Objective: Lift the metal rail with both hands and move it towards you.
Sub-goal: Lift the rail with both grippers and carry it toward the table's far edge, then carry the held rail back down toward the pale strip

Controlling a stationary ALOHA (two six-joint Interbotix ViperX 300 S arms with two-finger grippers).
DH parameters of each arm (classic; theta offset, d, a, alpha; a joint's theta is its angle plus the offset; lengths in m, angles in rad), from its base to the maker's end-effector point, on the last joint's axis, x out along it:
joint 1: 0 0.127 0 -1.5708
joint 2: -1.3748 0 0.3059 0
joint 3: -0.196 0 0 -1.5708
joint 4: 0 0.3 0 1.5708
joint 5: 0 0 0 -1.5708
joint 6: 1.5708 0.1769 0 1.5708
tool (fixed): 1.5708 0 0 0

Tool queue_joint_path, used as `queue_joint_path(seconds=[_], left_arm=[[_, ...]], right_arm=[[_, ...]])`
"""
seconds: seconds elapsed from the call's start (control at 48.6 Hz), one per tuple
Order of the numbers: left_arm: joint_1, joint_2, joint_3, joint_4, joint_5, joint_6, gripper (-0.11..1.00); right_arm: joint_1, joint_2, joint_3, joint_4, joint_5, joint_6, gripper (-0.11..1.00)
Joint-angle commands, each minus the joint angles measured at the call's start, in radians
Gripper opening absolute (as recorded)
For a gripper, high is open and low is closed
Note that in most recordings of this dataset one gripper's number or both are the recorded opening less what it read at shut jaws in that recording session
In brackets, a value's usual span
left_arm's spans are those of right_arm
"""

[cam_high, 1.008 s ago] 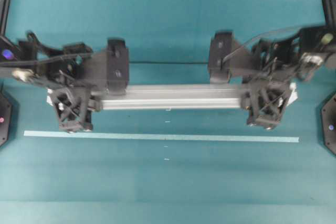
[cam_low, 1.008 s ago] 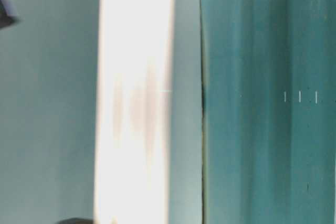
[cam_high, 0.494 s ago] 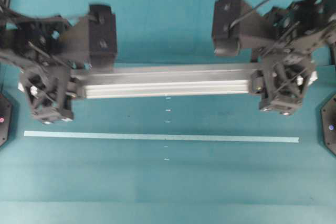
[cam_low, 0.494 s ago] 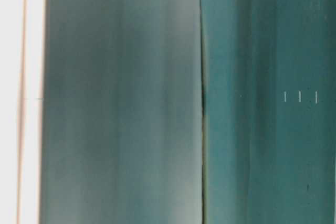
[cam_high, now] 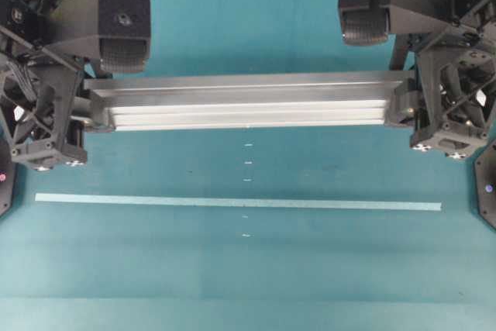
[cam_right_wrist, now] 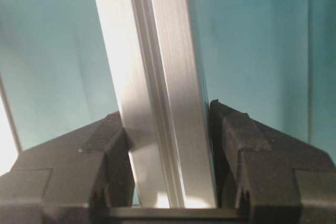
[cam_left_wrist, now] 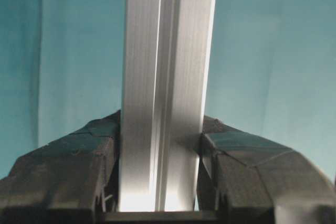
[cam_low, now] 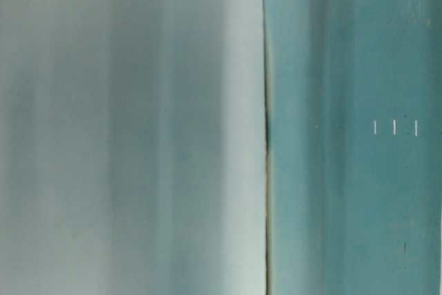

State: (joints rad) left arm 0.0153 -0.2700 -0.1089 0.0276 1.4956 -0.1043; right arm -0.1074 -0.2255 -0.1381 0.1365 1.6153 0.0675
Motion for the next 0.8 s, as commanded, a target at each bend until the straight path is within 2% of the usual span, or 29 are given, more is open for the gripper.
queue_joint_path(seconds=[0.0, 0.391, 0.494, 0.596, 0.781], left_arm=[[0.003, -0.008, -0.041, 0.003, -0.018, -0.023, 0.30], [-0.006, 0.005, -0.002, 0.005, -0.017, -0.032, 0.30], [-0.003, 0.018, 0.061, 0.003, -0.020, -0.054, 0.30], [0.006, 0.035, 0.140, 0.005, -0.048, -0.069, 0.30], [0.015, 0.058, 0.304, 0.005, -0.195, -0.069, 0.30]], right_arm=[[-0.003, 0.009, -0.012, 0.005, -0.017, 0.038, 0.43], [-0.003, 0.011, 0.071, 0.005, -0.023, 0.037, 0.43], [-0.005, 0.012, 0.140, -0.003, -0.057, 0.028, 0.43], [-0.006, 0.009, 0.249, -0.011, -0.143, 0.009, 0.43], [-0.005, 0.006, 0.377, -0.012, -0.298, -0.017, 0.43]])
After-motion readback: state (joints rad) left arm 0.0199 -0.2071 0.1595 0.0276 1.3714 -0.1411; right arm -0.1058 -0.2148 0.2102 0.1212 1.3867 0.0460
